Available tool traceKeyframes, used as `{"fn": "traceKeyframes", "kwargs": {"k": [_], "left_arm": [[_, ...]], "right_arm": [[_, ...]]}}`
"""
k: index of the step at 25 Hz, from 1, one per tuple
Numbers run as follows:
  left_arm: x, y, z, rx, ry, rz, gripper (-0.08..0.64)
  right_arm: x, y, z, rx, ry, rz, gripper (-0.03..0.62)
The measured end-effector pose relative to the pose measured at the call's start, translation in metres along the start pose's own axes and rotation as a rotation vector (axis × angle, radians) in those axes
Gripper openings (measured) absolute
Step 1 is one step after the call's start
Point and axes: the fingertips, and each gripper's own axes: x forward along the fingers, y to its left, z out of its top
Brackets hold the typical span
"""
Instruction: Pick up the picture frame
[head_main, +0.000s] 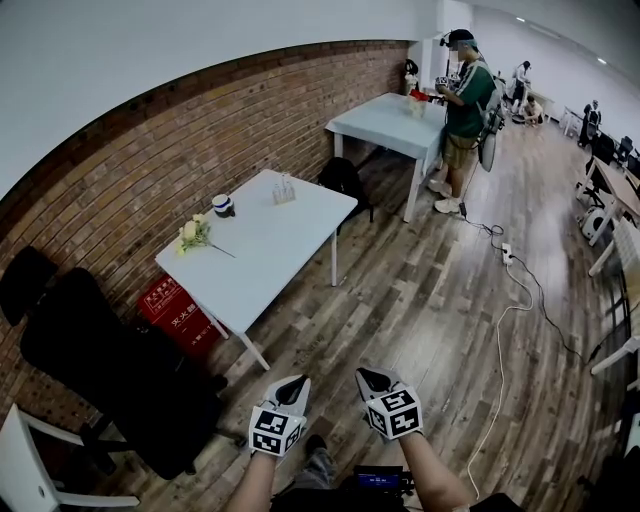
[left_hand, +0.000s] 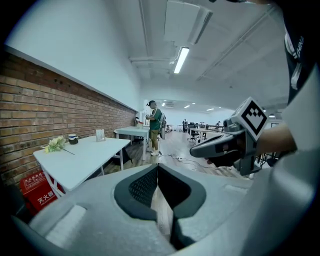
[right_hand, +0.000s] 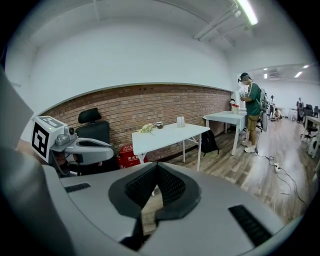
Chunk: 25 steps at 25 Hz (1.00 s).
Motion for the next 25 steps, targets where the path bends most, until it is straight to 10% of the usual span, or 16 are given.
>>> {"fn": "traceKeyframes", "kwargs": {"k": [25], "left_arm": [[0.114,0.137,0.04,0.01,0.015,-0.078,0.012]], "right_arm": [[0.142,-0.056,0.083,0.006,0.013,-0.075,0.008]]}}
